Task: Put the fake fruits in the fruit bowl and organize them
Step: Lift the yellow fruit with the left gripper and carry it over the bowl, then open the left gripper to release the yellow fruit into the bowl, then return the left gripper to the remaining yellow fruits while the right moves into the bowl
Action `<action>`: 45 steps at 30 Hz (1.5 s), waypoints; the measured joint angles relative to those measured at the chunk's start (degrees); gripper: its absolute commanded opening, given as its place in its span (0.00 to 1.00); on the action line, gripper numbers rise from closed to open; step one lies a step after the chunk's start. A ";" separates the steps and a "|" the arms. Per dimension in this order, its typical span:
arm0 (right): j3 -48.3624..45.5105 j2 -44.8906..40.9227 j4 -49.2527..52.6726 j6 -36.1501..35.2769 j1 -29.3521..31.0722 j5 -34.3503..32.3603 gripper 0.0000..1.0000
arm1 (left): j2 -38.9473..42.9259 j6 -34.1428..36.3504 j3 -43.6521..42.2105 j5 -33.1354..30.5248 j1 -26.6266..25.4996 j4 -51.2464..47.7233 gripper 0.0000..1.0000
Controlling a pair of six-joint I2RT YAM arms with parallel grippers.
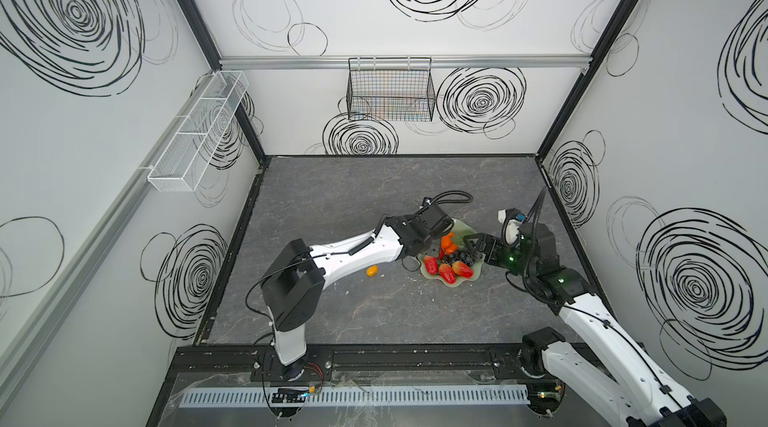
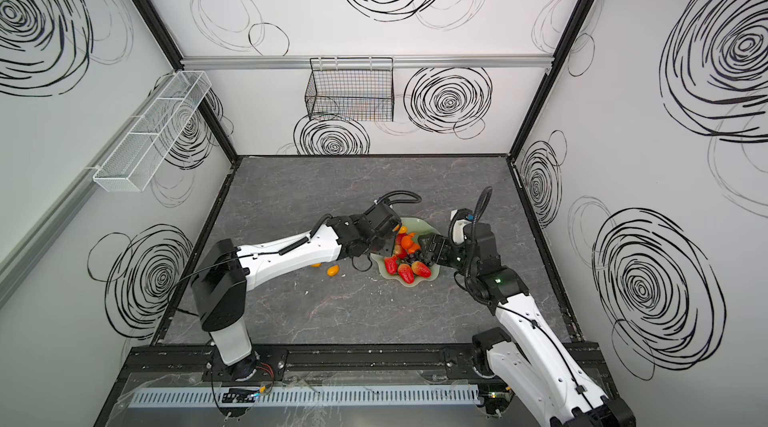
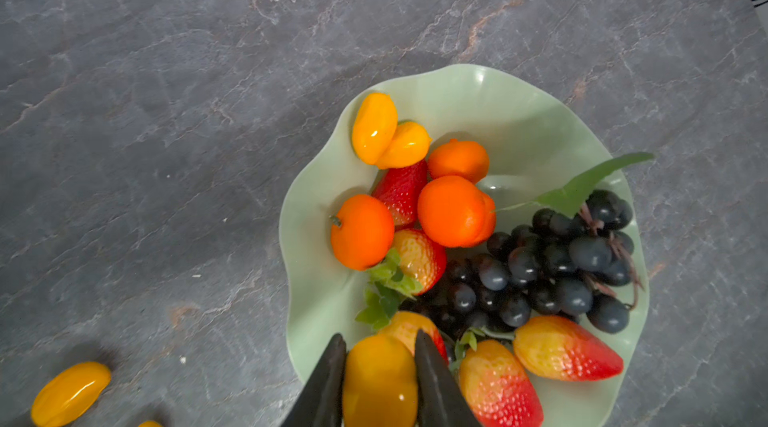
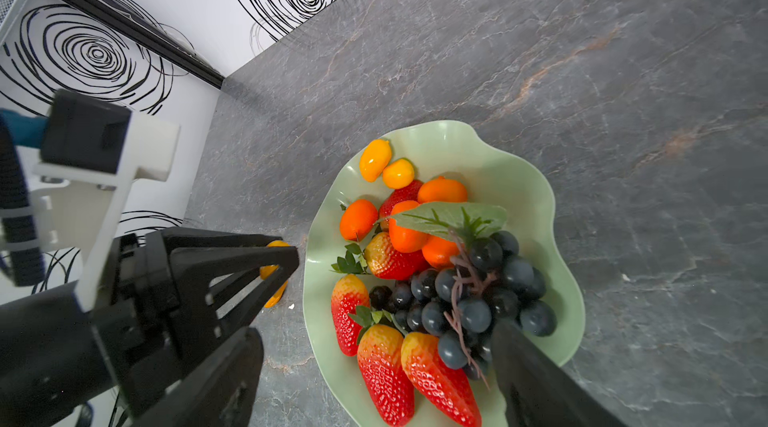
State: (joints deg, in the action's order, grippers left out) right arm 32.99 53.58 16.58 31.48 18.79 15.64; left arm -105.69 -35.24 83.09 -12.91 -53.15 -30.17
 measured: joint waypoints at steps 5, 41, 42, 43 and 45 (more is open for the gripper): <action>0.00 -0.72 0.50 -0.46 -0.68 0.46 0.90 | -4.55 1.22 3.63 1.44 0.83 0.15 0.31; -0.76 -2.05 2.51 -2.47 -5.22 2.91 0.90 | -18.38 4.98 17.55 3.82 3.13 -0.33 0.40; -0.76 -2.16 2.51 -2.62 -5.22 3.08 0.90 | -18.16 5.09 17.51 3.78 3.02 -0.31 0.40; -0.76 -2.32 2.51 -2.71 -5.20 3.32 0.90 | -17.70 5.20 17.16 3.74 2.91 -0.17 0.40; -0.76 -2.58 2.47 -2.86 -5.09 3.65 0.90 | -15.52 5.29 15.26 3.67 2.64 0.39 0.40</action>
State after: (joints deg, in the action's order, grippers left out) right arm 32.23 51.00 19.05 28.62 13.69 19.29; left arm -121.21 -29.95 98.35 -9.23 -50.50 -29.78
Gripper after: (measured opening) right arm 0.904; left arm 0.398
